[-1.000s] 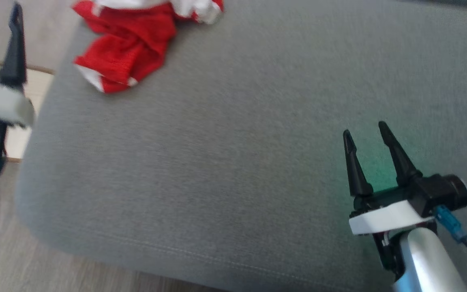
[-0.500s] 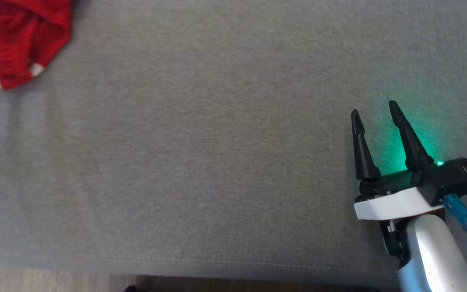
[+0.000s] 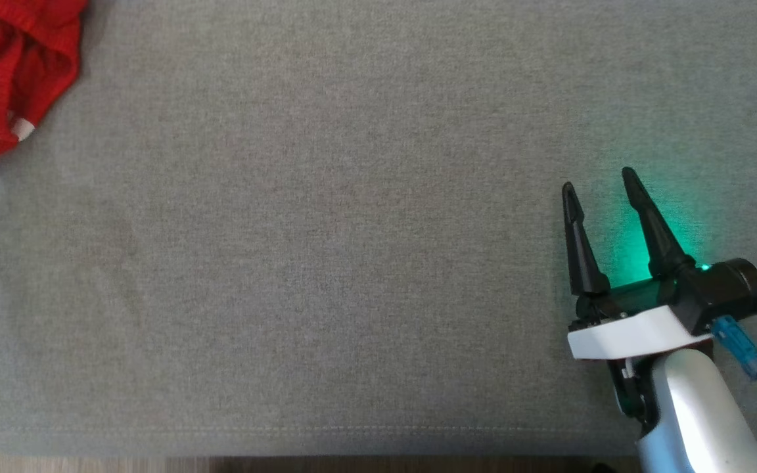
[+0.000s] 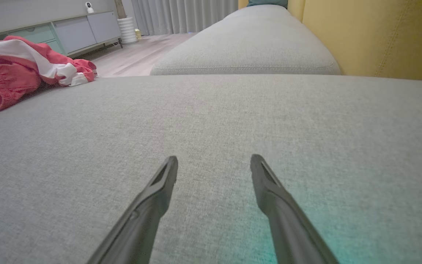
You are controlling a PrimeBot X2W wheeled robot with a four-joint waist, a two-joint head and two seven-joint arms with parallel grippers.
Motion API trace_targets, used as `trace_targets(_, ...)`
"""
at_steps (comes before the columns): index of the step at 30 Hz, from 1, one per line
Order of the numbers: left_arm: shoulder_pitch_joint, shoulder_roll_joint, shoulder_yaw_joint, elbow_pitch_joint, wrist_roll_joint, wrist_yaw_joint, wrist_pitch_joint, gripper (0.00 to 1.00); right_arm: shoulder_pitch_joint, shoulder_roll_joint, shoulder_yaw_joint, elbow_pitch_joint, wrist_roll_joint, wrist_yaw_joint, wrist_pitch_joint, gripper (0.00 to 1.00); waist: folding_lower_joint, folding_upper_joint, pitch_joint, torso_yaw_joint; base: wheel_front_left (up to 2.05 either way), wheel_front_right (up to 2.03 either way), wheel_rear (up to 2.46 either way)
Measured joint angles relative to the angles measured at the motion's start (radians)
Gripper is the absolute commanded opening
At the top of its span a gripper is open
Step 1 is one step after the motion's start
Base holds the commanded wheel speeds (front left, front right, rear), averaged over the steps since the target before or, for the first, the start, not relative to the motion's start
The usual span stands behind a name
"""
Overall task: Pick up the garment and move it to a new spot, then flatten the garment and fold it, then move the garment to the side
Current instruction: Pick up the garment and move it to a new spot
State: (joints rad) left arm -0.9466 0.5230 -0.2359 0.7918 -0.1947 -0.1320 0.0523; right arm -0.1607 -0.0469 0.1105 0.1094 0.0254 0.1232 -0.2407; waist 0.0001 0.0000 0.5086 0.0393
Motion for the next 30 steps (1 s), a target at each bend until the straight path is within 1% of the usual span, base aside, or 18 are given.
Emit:
trace_targets(3,0.000,0.002,-0.017,0.015,0.000,0.000,-0.019,0.00,-0.005,0.000,0.007,0.013,0.005,0.000,-0.003,1.00,0.0000,0.0000,-0.024,-0.004,0.00,0.00,0.00)
trace_targets(7,-0.002,0.019,-0.051,0.022,0.000,0.000,-0.033,0.00,-0.017,0.000,0.012,0.030,0.023,0.000,-0.007,1.00,0.0000,0.0000,-0.062,-0.012,0.00,0.00,0.00)
trace_targets(13,-0.010,0.058,-0.146,-0.001,-0.010,0.000,-0.051,0.00,-0.014,0.000,0.013,0.064,0.053,0.000,-0.010,1.00,0.0000,0.0001,-0.138,-0.023,0.00,0.00,0.00)
trace_targets(18,-0.047,0.091,-0.246,-0.092,-0.028,0.000,-0.053,0.00,-0.010,0.000,0.013,0.073,0.086,0.000,-0.010,1.00,-0.0001,0.0001,-0.214,-0.035,0.00,0.00,0.00)
trace_targets(24,-0.104,0.121,-0.366,-0.249,-0.056,0.000,-0.044,0.00,0.028,0.000,0.010,0.085,0.113,0.000,-0.010,1.00,-0.0001,0.0001,-0.309,-0.057,0.00,0.00,0.00)
trace_targets(28,-0.148,0.123,-0.433,-0.356,-0.084,0.000,-0.035,0.00,0.051,0.001,0.005,0.090,0.123,0.000,-0.010,1.00,-0.0001,0.0001,-0.357,-0.084,0.00,0.00,0.00)
trace_targets(30,-0.165,0.116,-0.452,-0.403,-0.098,0.000,-0.026,0.00,0.052,0.001,0.005,0.093,0.124,0.000,-0.010,1.00,-0.0001,0.0001,-0.371,-0.103,0.00,0.00,0.00)
